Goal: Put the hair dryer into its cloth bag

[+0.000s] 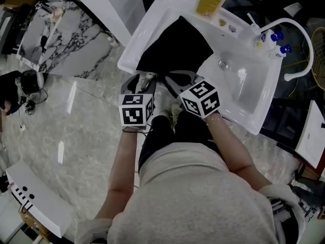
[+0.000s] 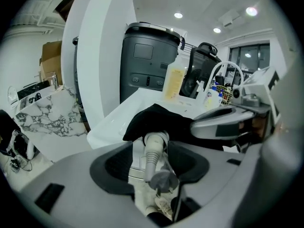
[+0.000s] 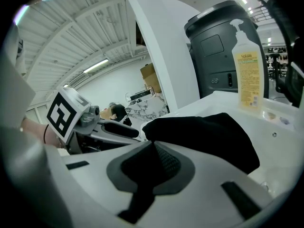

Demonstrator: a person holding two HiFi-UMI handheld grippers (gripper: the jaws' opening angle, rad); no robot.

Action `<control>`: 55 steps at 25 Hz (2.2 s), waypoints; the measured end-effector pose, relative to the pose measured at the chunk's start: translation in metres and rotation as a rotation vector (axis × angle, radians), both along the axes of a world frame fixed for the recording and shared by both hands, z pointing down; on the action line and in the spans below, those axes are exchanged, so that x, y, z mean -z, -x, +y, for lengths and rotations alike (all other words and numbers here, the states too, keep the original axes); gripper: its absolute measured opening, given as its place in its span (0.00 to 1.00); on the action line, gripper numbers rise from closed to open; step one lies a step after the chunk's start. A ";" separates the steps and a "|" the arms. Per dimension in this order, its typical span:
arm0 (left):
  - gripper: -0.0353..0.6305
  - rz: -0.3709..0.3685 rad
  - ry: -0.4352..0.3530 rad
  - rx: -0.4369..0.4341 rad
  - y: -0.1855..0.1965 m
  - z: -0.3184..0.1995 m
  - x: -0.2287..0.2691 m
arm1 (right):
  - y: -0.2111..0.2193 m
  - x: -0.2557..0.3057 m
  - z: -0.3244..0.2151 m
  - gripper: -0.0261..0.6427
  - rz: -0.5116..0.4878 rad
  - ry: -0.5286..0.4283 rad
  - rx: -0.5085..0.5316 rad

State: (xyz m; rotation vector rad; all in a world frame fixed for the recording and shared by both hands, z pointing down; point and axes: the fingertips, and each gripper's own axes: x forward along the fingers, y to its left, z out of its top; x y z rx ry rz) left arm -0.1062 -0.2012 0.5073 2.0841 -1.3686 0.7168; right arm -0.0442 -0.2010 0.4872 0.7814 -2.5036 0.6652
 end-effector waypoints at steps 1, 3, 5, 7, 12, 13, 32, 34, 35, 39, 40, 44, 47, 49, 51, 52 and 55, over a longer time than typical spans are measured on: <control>0.37 0.008 -0.009 0.005 0.002 -0.001 0.003 | 0.000 0.000 0.000 0.06 0.000 -0.001 0.000; 0.37 0.013 -0.021 0.018 0.008 -0.003 0.008 | -0.001 -0.001 0.000 0.06 0.002 -0.002 0.000; 0.37 0.009 -0.021 0.040 0.017 -0.007 0.008 | 0.000 -0.002 0.000 0.06 0.008 -0.005 0.000; 0.37 0.004 -0.012 0.053 0.024 -0.013 0.006 | 0.000 -0.002 0.000 0.06 0.013 -0.009 0.001; 0.36 0.019 0.021 0.015 0.028 -0.027 -0.001 | -0.001 -0.002 0.000 0.06 0.018 -0.012 -0.005; 0.36 0.021 0.028 0.005 0.028 -0.030 -0.002 | -0.001 -0.002 0.000 0.06 0.020 -0.014 -0.007; 0.07 0.012 0.031 -0.180 0.023 -0.044 -0.016 | 0.021 0.005 0.013 0.22 0.022 -0.055 0.095; 0.07 0.023 0.025 -0.181 0.025 -0.045 -0.014 | 0.029 0.012 0.016 0.21 0.021 -0.092 0.125; 0.07 0.023 0.023 -0.181 0.027 -0.045 -0.014 | 0.032 0.015 0.017 0.21 0.013 -0.104 0.132; 0.07 0.022 0.017 -0.184 0.032 -0.043 -0.012 | 0.042 0.024 0.024 0.30 0.015 -0.145 0.188; 0.07 0.019 0.015 -0.187 0.032 -0.043 -0.011 | 0.044 0.025 0.027 0.31 0.029 -0.162 0.205; 0.07 0.013 0.017 -0.202 0.033 -0.040 -0.013 | 0.048 0.034 0.031 0.31 0.049 -0.205 0.202; 0.07 0.015 0.015 -0.217 0.030 -0.038 -0.009 | 0.052 0.046 0.029 0.31 -0.023 -0.180 0.180; 0.07 0.012 0.012 -0.228 0.029 -0.037 -0.008 | 0.059 0.046 0.036 0.31 -0.025 -0.169 0.219; 0.07 0.017 0.013 -0.229 0.029 -0.036 -0.008 | 0.069 0.036 0.047 0.35 0.006 -0.155 0.282; 0.07 0.024 0.015 -0.229 0.030 -0.036 -0.008 | 0.073 0.030 0.052 0.38 0.031 -0.157 0.303; 0.07 0.038 0.016 -0.235 0.028 -0.035 -0.008 | 0.077 0.015 0.061 0.34 0.059 -0.123 0.299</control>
